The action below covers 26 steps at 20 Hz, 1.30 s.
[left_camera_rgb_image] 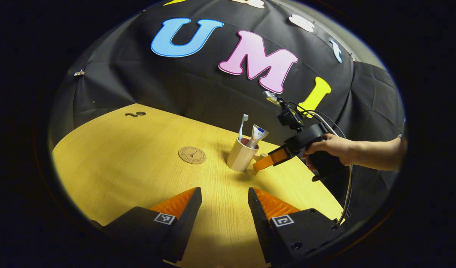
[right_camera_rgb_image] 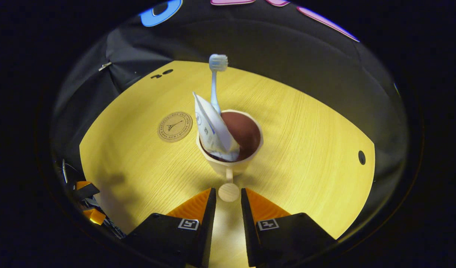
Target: Put the toothbrush and toothpaste on the desktop into the cup, then pick up the cup and place it on the coaster on the desktop.
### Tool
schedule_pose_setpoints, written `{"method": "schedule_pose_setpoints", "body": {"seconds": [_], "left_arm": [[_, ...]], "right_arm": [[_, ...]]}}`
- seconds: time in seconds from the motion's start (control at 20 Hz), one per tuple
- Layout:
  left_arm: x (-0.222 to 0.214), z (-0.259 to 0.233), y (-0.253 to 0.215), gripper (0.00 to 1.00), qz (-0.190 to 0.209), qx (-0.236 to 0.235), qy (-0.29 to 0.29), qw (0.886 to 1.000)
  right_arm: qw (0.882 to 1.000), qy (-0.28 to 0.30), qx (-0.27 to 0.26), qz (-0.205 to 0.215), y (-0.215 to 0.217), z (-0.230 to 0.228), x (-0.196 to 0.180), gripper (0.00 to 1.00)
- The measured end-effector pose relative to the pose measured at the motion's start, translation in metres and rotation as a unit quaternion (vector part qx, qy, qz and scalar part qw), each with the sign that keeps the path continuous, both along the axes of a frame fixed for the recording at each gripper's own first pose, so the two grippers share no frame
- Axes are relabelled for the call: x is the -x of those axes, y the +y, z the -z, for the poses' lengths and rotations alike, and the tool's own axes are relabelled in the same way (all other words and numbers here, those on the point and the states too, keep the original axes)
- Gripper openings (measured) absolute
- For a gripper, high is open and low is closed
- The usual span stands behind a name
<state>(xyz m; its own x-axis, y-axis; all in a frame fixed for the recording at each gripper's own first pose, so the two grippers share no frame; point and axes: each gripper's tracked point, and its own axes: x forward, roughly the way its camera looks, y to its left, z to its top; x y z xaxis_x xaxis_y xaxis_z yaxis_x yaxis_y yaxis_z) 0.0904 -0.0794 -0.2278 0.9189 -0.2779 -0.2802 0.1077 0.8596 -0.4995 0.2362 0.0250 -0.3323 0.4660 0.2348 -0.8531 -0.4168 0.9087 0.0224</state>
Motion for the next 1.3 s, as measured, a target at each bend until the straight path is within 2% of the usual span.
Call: {"method": "schedule_pose_setpoints", "body": {"seconds": [0.3,0.55,0.65,0.75,0.85,1.15,1.3], "left_arm": [[0.011,0.005,0.006,0.79,-0.001,-0.007,0.009,1.000],[0.017,0.008,0.010,0.79,-0.002,-0.009,0.016,1.000],[0.018,0.009,0.011,0.79,-0.001,-0.011,0.017,1.000],[0.019,0.008,0.013,0.80,-0.002,-0.012,0.017,1.000],[0.019,0.005,0.014,0.79,-0.003,-0.010,0.016,1.000],[0.028,0.006,0.021,0.79,-0.006,-0.014,0.015,1.000],[0.031,0.005,0.024,0.79,-0.010,-0.012,0.015,1.000]], "right_arm": [[0.999,0.025,0.024,0.004,0.009,0.014,-0.023,0.42],[0.997,0.055,0.054,0.007,0.006,0.026,-0.025,0.43],[0.996,0.066,0.051,0.011,0.011,0.028,-0.026,0.42],[0.996,0.076,0.050,0.011,0.011,0.025,-0.026,0.47],[0.996,0.076,0.052,0.005,0.011,0.025,-0.026,0.36],[0.996,0.070,0.054,-0.015,0.010,0.022,-0.022,0.33],[0.998,0.052,0.036,-0.018,0.021,0.007,-0.026,0.32]]}}
